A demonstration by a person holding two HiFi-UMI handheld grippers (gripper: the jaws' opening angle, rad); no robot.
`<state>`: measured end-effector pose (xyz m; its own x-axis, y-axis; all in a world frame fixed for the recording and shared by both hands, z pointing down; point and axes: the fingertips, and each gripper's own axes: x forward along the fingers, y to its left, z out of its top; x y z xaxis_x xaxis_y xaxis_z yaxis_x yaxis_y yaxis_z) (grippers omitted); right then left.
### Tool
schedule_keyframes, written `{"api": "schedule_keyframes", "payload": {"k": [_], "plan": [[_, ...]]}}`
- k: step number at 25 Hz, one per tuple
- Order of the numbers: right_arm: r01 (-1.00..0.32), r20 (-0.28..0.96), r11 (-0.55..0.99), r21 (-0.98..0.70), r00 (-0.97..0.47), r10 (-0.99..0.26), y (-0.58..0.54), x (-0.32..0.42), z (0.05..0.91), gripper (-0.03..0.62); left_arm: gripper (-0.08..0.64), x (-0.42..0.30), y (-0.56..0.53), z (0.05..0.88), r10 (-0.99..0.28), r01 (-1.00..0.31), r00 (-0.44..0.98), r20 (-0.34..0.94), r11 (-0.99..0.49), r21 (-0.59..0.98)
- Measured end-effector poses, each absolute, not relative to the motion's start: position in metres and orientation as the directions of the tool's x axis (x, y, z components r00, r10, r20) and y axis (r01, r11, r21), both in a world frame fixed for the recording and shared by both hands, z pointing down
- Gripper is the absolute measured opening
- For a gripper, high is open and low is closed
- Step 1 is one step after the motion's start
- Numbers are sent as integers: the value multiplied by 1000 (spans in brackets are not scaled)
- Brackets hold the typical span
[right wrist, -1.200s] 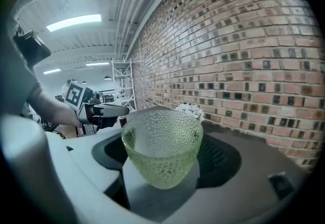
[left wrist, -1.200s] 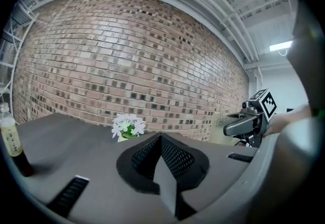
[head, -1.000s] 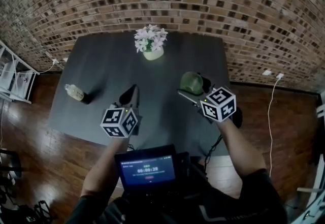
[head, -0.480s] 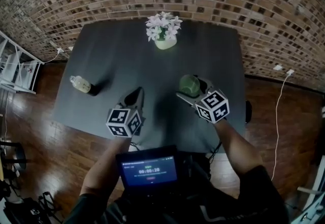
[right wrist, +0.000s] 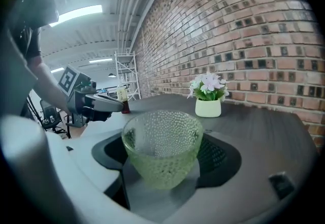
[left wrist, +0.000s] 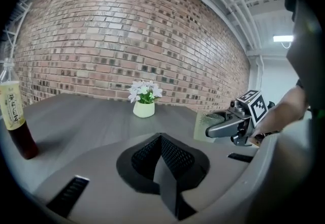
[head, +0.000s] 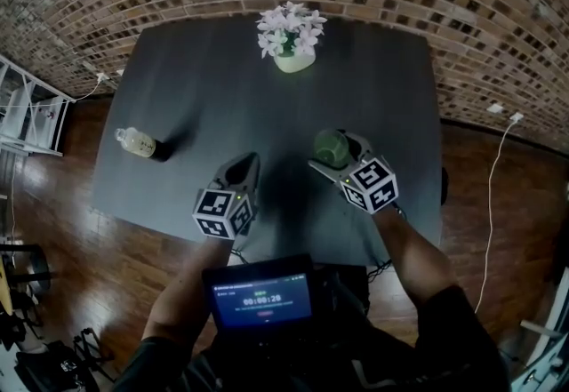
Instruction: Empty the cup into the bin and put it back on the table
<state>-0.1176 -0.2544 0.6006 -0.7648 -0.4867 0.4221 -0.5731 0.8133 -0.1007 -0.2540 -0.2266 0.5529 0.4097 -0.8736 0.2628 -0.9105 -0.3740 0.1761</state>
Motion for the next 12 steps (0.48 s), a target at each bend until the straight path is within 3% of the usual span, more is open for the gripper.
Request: {"api": "schedule_keyframes", "payload": {"k": [12], "plan": [[-596, 424, 793, -131, -756, -498, -265, -129, 633, 393, 3, -254, -231, 590, -861, -911, 408, 303, -366, 188]]}}
